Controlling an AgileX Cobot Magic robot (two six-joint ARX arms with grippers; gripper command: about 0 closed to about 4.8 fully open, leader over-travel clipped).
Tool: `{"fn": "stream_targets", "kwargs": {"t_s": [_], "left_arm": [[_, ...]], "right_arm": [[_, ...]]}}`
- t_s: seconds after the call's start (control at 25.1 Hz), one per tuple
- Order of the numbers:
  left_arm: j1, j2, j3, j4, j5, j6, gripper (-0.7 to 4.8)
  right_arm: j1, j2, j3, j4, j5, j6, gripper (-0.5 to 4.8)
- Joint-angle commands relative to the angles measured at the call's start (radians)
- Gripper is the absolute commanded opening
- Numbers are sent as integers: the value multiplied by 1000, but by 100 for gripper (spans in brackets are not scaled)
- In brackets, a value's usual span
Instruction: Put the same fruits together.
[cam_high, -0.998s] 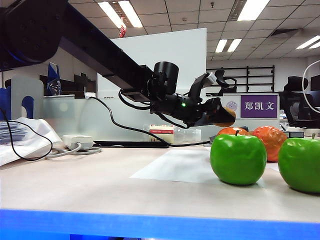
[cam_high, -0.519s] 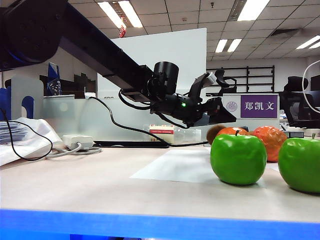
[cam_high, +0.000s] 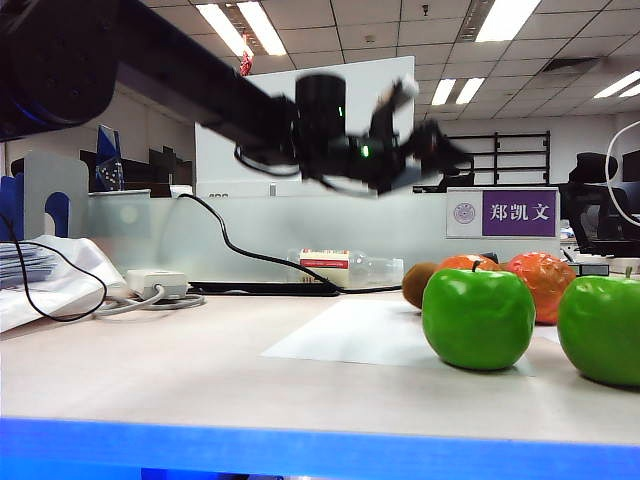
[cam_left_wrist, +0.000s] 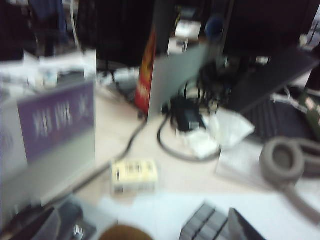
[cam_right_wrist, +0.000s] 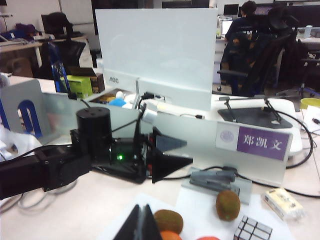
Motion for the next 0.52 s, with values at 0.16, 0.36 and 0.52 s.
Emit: {"fn": "stream_targets", "kwargs": {"t_s": [0.16, 0.36, 0.52], "left_arm": [[32, -97, 107, -75, 163, -77, 52], [89, -250, 107, -241, 203, -83, -6], [165, -455, 107, -498, 257, 22, -6]], "right_arm": [[1, 0, 6, 35, 0, -3, -6], [1, -3, 7, 93, 0, -33, -6], [1, -27, 17, 146, -21, -56, -5]]}}
